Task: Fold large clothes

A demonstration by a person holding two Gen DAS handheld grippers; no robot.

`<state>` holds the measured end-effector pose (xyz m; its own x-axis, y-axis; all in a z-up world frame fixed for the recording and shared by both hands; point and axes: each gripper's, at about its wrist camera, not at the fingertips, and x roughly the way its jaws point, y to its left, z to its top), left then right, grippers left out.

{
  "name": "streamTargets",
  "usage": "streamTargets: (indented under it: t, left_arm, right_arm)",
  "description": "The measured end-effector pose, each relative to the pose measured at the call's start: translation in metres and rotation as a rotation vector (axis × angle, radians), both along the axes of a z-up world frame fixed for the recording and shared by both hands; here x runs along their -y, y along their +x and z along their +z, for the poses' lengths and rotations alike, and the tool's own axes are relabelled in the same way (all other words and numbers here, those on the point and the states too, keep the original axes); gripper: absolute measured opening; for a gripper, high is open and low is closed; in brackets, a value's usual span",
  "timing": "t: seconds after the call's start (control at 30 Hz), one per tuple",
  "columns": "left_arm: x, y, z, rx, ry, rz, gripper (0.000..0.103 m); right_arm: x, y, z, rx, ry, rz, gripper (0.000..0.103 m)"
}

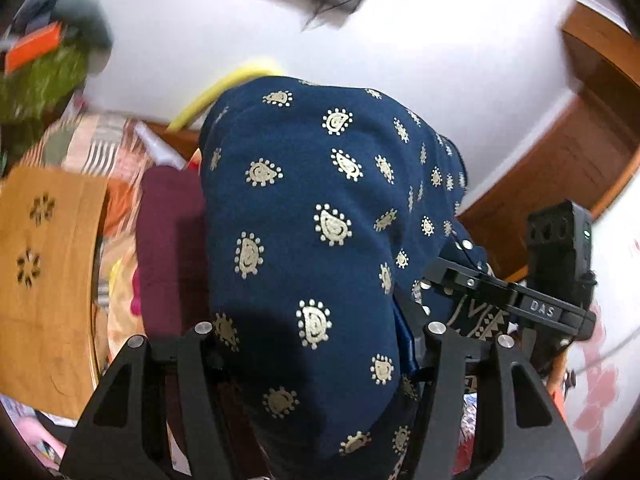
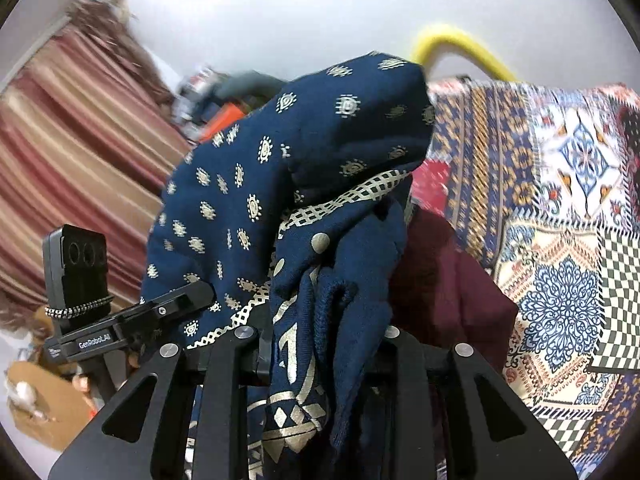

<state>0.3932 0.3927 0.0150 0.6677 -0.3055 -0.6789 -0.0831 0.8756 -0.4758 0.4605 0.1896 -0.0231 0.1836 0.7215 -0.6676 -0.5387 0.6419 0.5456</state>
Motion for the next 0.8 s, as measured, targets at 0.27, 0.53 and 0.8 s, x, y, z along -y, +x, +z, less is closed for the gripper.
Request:
streamTargets:
  t: [0.27,0.53,0.8]
  left_arm:
    - [-0.028,0.001,-0.043,-0.096,-0.082,0.091,0.072]
    - [0.003,-0.046,-0.022,-0.067,0.13,0.105,0.08]
    - [0.042,-0.106,-0.015,-0.075,0.305,0.142,0.083]
  right_arm:
    - [0.008,-0.031,0.018,0.195,-0.195,-0.027,0.049]
    - [0.047,-0.073,0.019,0.322,-0.323,-0.006,0.056]
    - [0.085,-0.124,0.04,0.4,-0.28,-0.013,0.056]
